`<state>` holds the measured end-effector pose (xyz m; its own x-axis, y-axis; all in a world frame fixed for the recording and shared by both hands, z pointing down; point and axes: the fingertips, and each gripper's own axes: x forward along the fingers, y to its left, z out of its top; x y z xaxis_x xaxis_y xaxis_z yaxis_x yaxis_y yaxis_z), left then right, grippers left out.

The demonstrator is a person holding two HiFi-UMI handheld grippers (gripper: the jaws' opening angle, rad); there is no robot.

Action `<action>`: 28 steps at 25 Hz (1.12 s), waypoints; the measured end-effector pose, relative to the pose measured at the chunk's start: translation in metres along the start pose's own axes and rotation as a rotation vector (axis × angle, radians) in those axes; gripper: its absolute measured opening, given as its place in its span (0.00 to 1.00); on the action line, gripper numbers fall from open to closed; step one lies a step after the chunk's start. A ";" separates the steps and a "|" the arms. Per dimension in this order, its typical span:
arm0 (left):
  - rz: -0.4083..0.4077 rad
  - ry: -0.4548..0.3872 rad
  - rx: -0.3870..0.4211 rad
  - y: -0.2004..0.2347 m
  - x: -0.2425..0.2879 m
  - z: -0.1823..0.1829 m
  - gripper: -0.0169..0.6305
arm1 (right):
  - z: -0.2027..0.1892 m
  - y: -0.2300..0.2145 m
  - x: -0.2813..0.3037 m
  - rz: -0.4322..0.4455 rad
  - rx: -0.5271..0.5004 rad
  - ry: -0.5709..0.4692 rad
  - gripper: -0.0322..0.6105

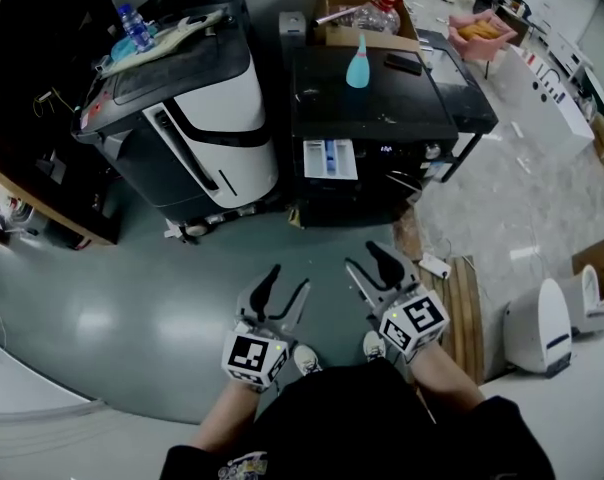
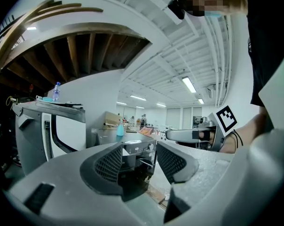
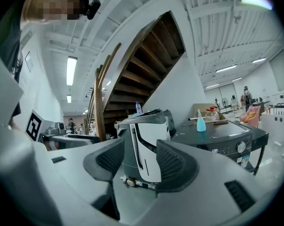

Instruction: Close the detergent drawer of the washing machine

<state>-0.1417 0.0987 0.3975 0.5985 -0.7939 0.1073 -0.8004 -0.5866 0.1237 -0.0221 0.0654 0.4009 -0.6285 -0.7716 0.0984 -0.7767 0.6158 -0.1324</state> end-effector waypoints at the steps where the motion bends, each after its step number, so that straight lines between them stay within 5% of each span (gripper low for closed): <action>1: -0.008 0.001 0.004 0.003 -0.002 0.000 0.36 | -0.001 0.002 0.002 -0.011 -0.005 -0.001 0.39; 12: -0.069 0.031 0.017 0.011 0.011 -0.012 0.43 | -0.009 -0.009 0.018 -0.085 -0.019 0.017 0.46; 28: 0.007 0.094 0.002 0.031 0.118 -0.018 0.44 | -0.038 -0.134 0.076 -0.089 0.011 0.091 0.48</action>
<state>-0.0947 -0.0105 0.4316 0.5938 -0.7793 0.2002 -0.8043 -0.5819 0.1205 0.0321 -0.0696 0.4637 -0.5583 -0.8054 0.1989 -0.8296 0.5430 -0.1300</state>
